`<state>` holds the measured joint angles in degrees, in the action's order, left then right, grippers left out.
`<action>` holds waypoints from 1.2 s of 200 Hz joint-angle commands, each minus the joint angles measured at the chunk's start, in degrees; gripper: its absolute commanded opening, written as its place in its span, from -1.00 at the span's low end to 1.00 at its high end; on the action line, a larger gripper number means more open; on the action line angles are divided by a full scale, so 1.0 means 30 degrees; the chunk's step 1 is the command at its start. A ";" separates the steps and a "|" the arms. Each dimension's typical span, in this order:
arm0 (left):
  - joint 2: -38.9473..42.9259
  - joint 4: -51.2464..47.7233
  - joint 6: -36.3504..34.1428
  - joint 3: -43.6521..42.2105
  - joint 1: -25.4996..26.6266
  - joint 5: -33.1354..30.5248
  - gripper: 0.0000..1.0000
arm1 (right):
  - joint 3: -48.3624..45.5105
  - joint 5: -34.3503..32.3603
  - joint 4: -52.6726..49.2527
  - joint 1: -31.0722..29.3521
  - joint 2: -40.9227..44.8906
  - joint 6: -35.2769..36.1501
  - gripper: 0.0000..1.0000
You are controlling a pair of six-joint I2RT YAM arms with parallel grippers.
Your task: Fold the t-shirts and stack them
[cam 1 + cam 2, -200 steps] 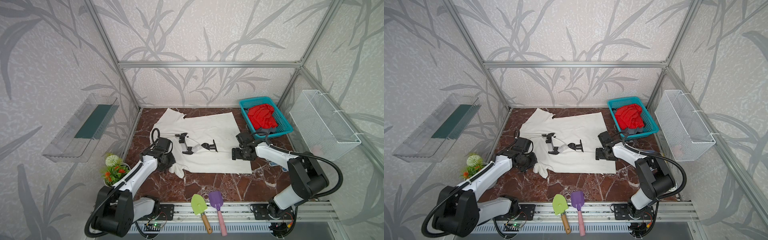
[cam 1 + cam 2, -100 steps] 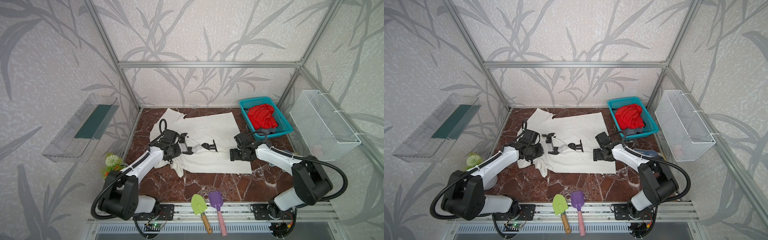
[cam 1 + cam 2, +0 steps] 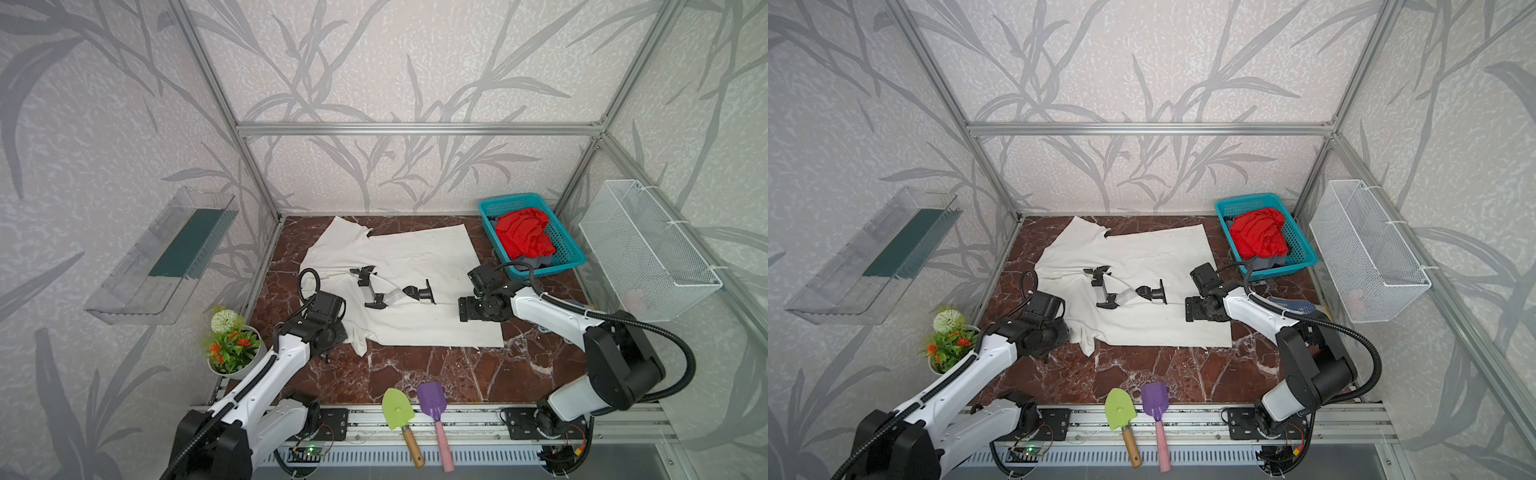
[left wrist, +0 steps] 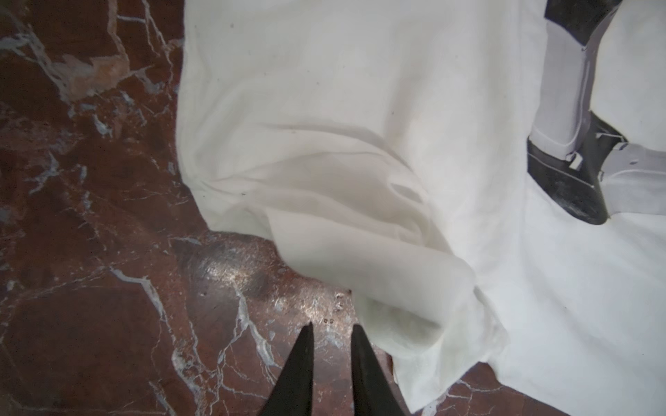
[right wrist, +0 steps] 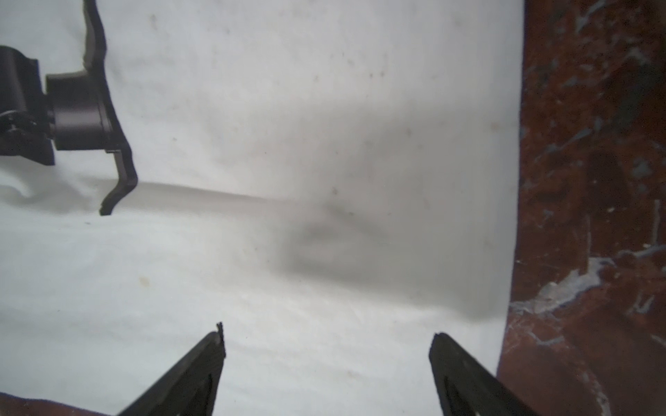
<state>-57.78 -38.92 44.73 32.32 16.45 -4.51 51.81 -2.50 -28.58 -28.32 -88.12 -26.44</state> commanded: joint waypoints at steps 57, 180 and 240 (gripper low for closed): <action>-0.4501 0.1884 0.0002 0.1206 0.0056 0.0455 -0.45 | 0.0095 -0.0117 -0.0537 -0.0141 0.0394 0.0140 0.80; -0.8271 0.2813 -0.0408 0.2292 0.0091 0.0758 -0.73 | 0.0311 -0.0102 -0.0656 -0.0140 0.0280 0.0228 0.80; -0.4553 -0.0552 -0.0255 0.2212 0.0172 -0.0023 -1.00 | 0.0785 -0.0125 -0.1220 -0.0140 0.0491 0.0315 0.80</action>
<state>-78.89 -32.05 43.55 39.16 16.53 -1.85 51.86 -2.48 -29.19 -28.51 -88.07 -26.22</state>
